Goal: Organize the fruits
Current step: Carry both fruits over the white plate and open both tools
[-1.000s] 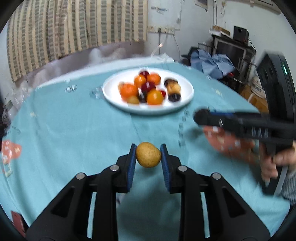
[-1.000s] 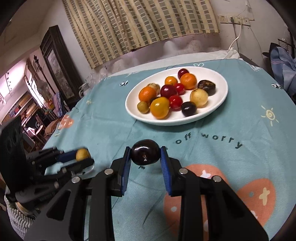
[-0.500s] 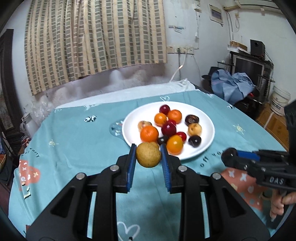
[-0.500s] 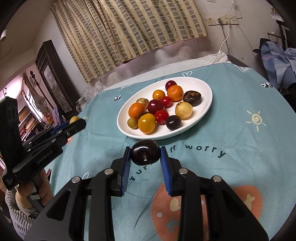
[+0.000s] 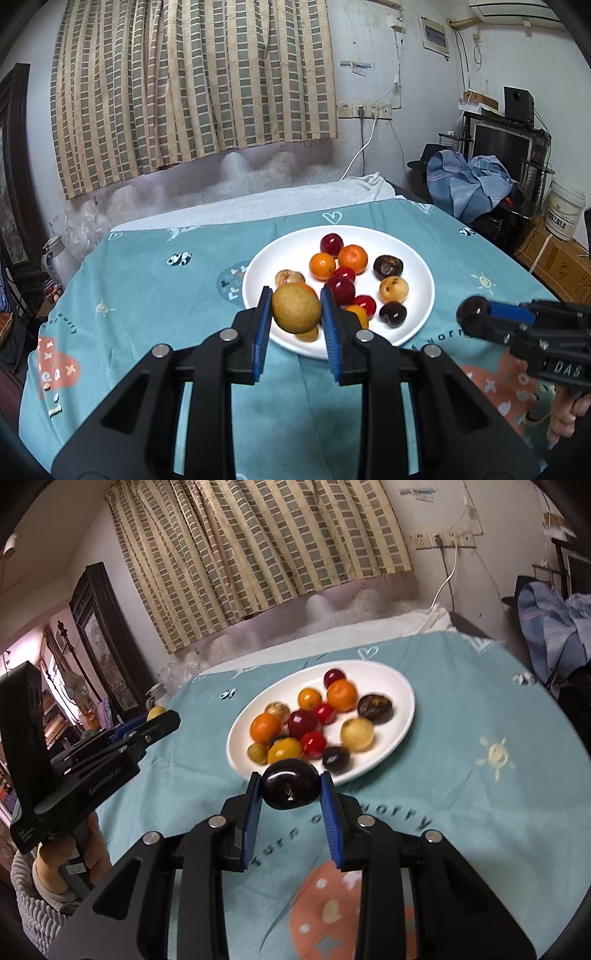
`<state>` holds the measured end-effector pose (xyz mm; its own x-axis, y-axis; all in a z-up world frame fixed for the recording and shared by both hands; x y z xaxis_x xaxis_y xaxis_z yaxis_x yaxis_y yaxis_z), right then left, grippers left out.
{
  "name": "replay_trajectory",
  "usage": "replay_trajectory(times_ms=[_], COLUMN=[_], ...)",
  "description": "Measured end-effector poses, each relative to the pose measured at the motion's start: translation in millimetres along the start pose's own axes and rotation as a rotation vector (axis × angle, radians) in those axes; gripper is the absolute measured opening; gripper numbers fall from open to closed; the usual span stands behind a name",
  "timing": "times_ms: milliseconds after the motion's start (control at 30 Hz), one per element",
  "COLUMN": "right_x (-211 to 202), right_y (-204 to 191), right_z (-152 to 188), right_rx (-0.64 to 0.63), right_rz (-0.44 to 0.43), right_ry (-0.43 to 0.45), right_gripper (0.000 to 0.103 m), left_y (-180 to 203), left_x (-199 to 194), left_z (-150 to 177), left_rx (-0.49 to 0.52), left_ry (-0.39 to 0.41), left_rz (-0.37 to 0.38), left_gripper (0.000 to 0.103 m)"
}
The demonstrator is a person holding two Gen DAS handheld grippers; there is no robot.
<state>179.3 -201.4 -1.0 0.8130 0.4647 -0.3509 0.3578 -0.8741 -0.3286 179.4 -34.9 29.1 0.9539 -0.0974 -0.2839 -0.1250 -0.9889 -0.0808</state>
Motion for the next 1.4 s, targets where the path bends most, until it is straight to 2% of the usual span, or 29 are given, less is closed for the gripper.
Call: replay_trajectory(times_ms=[167, 300, 533, 700, 867, 967, 1100, 1267, 1400], right_x=[-3, 2, 45, 99, 155, 172, 193, 206, 220], right_y=[1, -2, -1, 9, 33, 50, 69, 82, 91], right_z=[-29, -57, -86, -79, -83, -84, -72, -60, -57], right_rx=[-0.037, -0.050, 0.018, 0.006, 0.028, 0.041, 0.023, 0.039, 0.078], right_rz=[0.016, 0.020, -0.002, 0.025, 0.071, 0.101, 0.157, 0.182, 0.207], right_ry=[0.039, 0.079, 0.103, 0.010, -0.115, -0.159, -0.230, -0.270, -0.298], right_gripper=[0.032, 0.032, 0.032, 0.032, 0.032, 0.032, 0.032, 0.031, 0.033], left_y=[2, -4, -18, -27, -40, -43, -31, -27, -26], left_x=[10, 21, 48, 92, 153, 182, 210, 232, 243], left_z=[-14, -40, -64, -50, -32, -22, -7, 8, 19], left_rx=[0.004, -0.042, -0.133, -0.120, -0.177, -0.190, -0.121, -0.130, -0.094], left_ry=[0.019, 0.046, 0.066, -0.010, -0.128, -0.179, -0.239, -0.302, -0.343], left_rz=[0.006, 0.020, 0.036, 0.032, 0.051, 0.046, 0.051, 0.068, 0.048], left_gripper=[0.026, 0.026, 0.026, 0.027, 0.027, 0.027, 0.027, 0.027, 0.028])
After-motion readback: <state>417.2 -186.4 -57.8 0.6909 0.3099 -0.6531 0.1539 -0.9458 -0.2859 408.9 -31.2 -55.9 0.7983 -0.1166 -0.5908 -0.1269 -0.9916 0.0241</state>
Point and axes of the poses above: each gripper's, at about its wrist camera, not at the fingertips, and x roughly the way its jaws point, y to its right, z to its underside, the point moved 5 cm from there along x, roughly the way its jaws point, and after that the axes turned 13 degrees about y, right-handed, at the moved point
